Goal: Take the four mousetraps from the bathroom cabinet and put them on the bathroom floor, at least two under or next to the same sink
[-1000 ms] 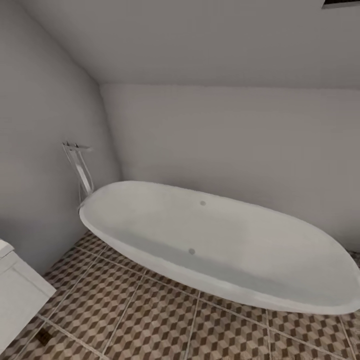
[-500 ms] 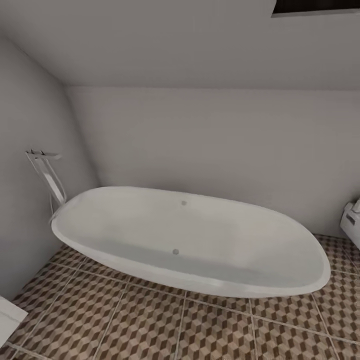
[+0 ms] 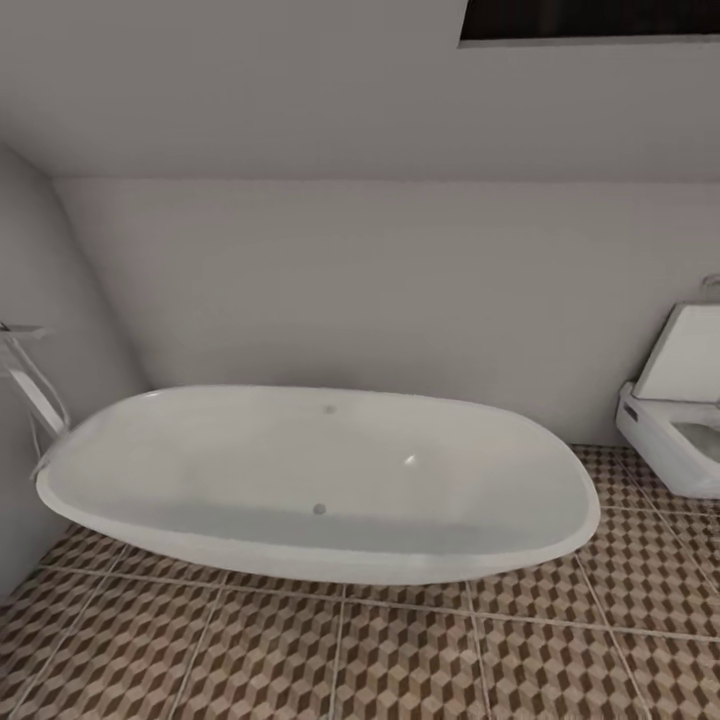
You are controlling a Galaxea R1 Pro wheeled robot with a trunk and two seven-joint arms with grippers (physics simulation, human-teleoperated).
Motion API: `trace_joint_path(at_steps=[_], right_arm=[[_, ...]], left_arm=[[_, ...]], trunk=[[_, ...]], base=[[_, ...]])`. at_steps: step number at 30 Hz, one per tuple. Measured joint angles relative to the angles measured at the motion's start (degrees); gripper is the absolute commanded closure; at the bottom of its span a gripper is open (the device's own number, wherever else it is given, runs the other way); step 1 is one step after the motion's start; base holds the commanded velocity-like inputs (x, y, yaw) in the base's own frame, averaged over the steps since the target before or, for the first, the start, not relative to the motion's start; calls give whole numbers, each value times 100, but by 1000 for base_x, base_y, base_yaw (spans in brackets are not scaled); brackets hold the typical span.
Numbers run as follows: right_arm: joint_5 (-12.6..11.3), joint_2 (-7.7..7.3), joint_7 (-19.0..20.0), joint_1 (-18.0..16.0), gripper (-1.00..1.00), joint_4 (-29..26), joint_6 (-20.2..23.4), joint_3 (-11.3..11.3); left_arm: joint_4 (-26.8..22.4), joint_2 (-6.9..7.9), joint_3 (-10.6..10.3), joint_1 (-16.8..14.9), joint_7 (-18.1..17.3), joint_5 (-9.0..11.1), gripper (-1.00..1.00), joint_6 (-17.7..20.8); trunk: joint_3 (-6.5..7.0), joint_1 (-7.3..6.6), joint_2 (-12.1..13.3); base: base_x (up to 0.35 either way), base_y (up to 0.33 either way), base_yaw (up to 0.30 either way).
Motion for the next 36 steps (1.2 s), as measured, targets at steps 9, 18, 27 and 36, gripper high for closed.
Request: trace_joint_path(at_steps=[9,18,27,36], right_arm=[[-1,-10,0,0,-100,-2,12,0],[0,24,0,0,-100,-5,25,7],[0,19,-2,0,-100,-10,22,9],[4,-1,-8,0,-100,-33,5,2]], left_arm=[[-20,-28,3,2,0,-11,-100,0],[31,-13,12,4,4,10,-100,0],[71,-3,27,3,8,16,-100,-5],[75,14,22,7,8,9,-100,-1]], trunk=[[29,0,0],[59,0,0],[89,0,0],[118,0,0]], base=[[0,0,-286],[0,0,-286],[0,0,-286],[0,0,-286]])
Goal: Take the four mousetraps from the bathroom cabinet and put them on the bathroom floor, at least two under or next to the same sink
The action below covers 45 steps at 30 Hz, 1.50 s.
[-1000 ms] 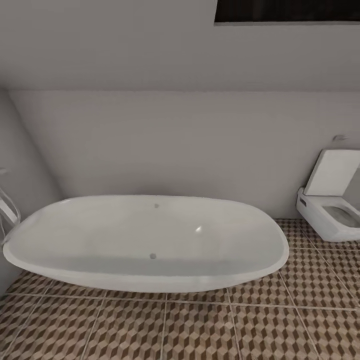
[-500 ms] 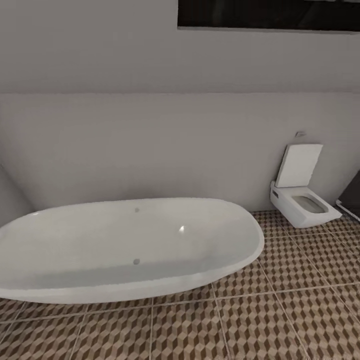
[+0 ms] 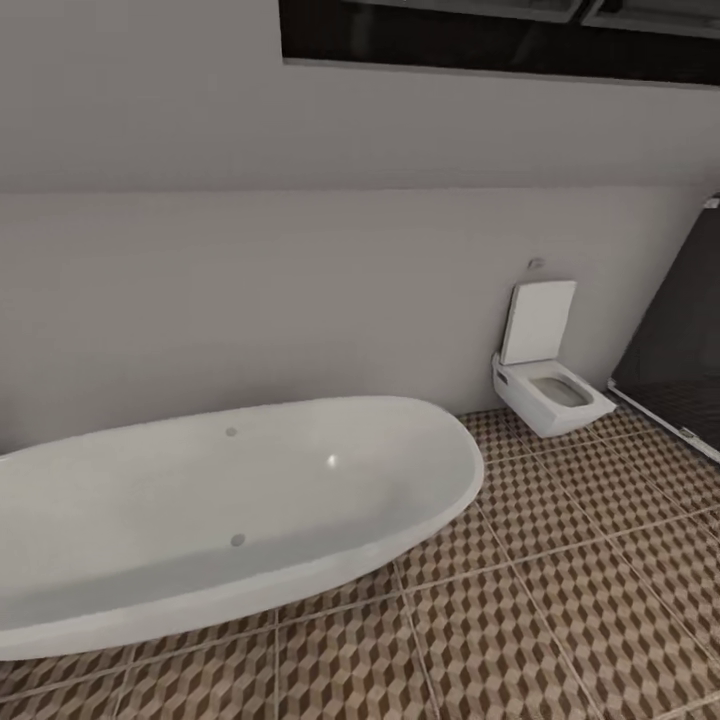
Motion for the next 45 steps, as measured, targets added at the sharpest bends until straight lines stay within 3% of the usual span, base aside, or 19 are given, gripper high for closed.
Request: trace_joint_path(at_steps=[45], right_arm=[[4,-42,4,0,-100,-27,-36,-2]], left_arm=[[-7,77,-9,1,0,-13,-100,1]], trunk=[[147,0,0]], base=[[0,0,-286]])
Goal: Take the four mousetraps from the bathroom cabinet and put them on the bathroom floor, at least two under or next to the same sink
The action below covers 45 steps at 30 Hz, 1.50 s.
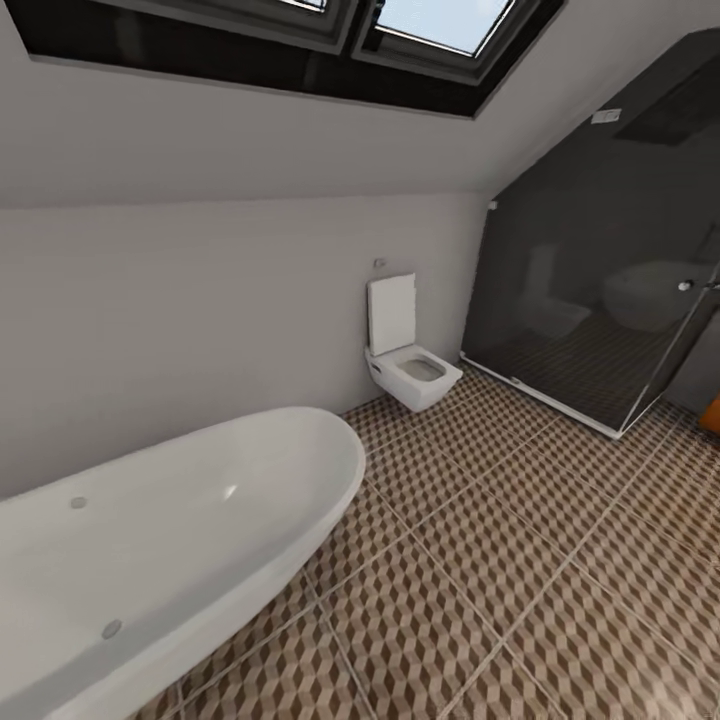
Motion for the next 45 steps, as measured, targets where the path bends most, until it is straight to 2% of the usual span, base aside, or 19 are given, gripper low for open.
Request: trace_joint_path(at_steps=[11,19,24,28,32,37,45], right_arm=[[-20,11,-5,0,-100,10,-17,-8],[-468,-9,-47,0,-100,9,-119,-220],[-663,-98,-69,-1,-100,4,-130,-262],[-750,-147,-79,-1,-100,2,-131,-271],[-790,-164,-78,-1,-100,4,-131,-270],[-772,-169,-61,-1,-100,9,-127,-265],[-759,-171,-53,0,-100,17,-126,-258]], left_arm=[[-5,35,0,0,0,8,-100,0],[-4,52,12,0,49,22,-100,1],[-1,143,16,0,99,23,-100,6],[2,195,27,0,252,28,-100,8],[14,224,47,1,690,32,-100,11],[49,262,52,2,1045,30,-100,9],[31,264,33,2,1150,0,-100,19]], trunk=[[49,0,0],[105,0,0],[142,0,0],[172,0,0],[201,0,0],[236,0,0],[286,0,0]], base=[[0,0,-268],[0,0,-218],[0,0,-207],[0,0,-205],[0,0,-199],[0,0,-188],[0,0,-216]])
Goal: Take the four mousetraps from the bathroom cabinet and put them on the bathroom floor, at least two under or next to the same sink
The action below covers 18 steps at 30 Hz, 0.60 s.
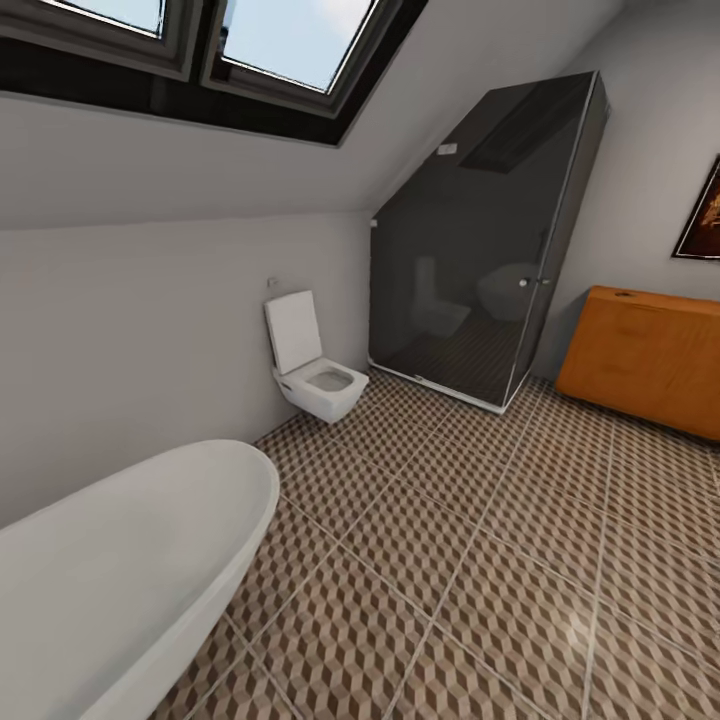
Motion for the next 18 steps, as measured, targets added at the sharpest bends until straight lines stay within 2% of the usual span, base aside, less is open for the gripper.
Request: trace_joint_path(at_steps=[18], right_arm=[[-6,-16,9,0,-100,0,0,0]], left_arm=[[-39,29,-6,0,-31,-3,-100,-3]], trunk=[[100,0,0]], base=[[0,0,-255]])
